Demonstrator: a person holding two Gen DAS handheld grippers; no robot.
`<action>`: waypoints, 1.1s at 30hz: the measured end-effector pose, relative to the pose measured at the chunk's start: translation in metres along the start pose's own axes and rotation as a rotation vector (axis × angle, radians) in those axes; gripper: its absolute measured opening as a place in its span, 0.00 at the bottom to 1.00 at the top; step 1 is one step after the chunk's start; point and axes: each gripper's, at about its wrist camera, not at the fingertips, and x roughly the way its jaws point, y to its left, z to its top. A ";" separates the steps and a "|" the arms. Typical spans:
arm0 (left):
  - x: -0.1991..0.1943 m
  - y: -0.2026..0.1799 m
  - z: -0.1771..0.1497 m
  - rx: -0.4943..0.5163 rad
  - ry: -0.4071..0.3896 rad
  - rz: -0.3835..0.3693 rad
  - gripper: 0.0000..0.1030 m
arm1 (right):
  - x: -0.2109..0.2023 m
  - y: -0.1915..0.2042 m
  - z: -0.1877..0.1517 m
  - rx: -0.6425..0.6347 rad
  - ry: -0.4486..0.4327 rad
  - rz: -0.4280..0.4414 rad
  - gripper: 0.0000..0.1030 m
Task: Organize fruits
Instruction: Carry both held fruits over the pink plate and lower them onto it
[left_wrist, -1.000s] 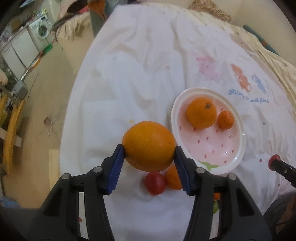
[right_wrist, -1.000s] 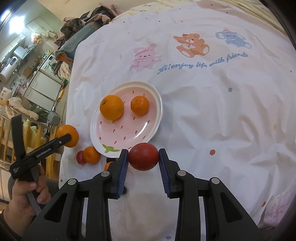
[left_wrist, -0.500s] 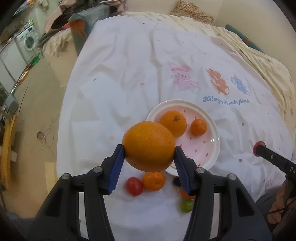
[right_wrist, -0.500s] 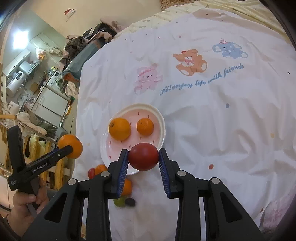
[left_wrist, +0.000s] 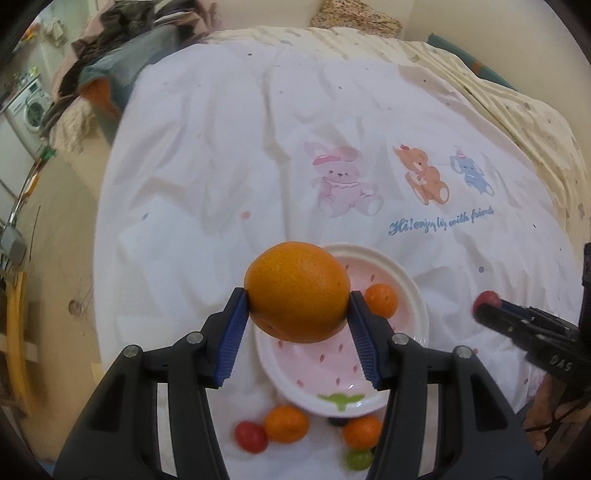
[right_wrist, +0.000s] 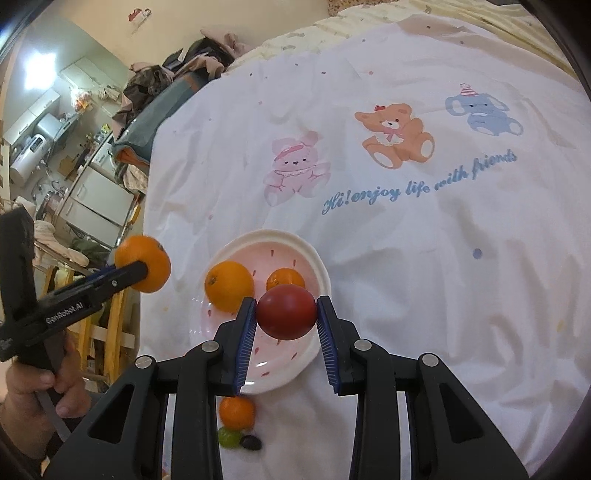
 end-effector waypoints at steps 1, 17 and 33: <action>0.003 -0.002 0.003 0.005 0.005 -0.003 0.49 | 0.004 -0.001 0.002 -0.004 0.007 -0.002 0.34; 0.090 -0.045 0.031 0.052 0.149 -0.103 0.49 | 0.041 -0.018 0.007 0.025 0.098 -0.020 0.34; 0.117 -0.056 0.026 0.110 0.196 -0.049 0.61 | 0.046 -0.022 0.009 0.033 0.106 -0.024 0.34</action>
